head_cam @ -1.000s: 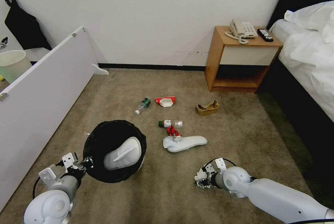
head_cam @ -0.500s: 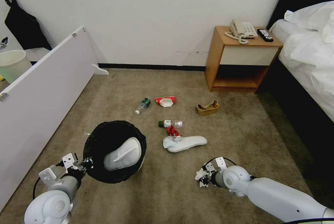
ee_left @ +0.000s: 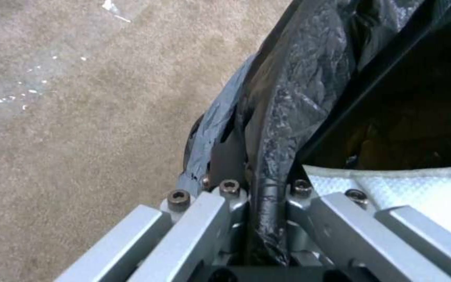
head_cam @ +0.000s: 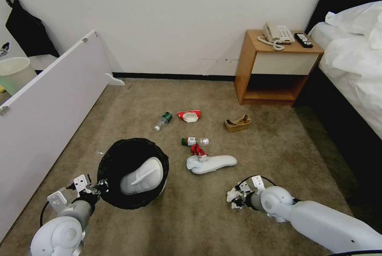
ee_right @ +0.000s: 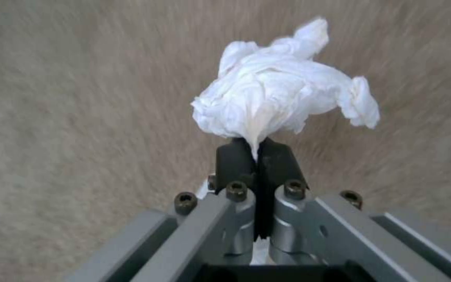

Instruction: Pick up the trash bin and place the garbage on the floor into it.

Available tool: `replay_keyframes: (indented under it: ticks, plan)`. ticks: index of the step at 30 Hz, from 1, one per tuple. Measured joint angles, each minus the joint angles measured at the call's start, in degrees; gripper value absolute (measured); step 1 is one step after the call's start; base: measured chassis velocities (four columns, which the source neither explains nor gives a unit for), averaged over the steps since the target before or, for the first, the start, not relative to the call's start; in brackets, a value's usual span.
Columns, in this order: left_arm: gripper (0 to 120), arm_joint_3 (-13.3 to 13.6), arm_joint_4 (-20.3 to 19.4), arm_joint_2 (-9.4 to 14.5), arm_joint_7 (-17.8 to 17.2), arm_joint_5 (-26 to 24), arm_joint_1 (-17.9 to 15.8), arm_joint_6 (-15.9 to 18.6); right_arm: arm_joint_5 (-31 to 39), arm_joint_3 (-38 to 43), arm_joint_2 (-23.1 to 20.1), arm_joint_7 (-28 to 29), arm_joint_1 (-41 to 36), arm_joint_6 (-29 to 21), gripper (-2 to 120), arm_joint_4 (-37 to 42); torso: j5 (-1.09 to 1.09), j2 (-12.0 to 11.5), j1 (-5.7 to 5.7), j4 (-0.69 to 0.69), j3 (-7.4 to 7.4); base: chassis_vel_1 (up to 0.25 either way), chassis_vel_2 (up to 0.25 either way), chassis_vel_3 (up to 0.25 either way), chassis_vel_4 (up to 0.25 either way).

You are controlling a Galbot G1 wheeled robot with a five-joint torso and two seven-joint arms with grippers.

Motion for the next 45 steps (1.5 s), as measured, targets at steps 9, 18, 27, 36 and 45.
replay_keyframes:
  ticks: [9,18,27,36,45]
  plan:
    - [1,1.63,0.31,1.5,-0.55,-0.13,-0.5,0.57,0.29,13.37,-7.87,1.52,-7.61,0.93,0,11.8,-0.01,0.01,0.0,0.01,0.0,0.0,0.0,0.0,0.0]
    - [1,4.82,-0.2,4.22,-4.81,-6.3,-1.45,3.49,-2.67,30.78,-15.55,-0.47,-16.79,3.91,0,23.44,-0.01,0.01,0.0,0.02,0.0,0.0,0.0,0.0,0.0]
    - [1,9.39,-0.51,5.87,-6.79,-9.53,-2.35,5.2,-4.23,38.33,-18.85,-4.48,-15.14,7.4,0,32.42,-0.01,0.01,0.0,0.01,0.0,0.0,0.0,0.0,0.0]
    - [1,15.99,0.95,5.42,-8.18,-10.19,-5.71,5.66,-7.69,41.29,-21.08,-11.03,-14.14,12.67,0,36.25,0.0,0.01,0.0,0.0,0.0,0.0,0.0,0.0,0.0]
    - [1,21.06,2.79,4.63,-9.15,-10.58,-9.51,5.73,-7.78,40.45,-20.59,-15.2,-12.8,15.35,0,37.85,0.01,0.01,0.0,0.0,0.0,0.0,0.0,0.0,0.0]
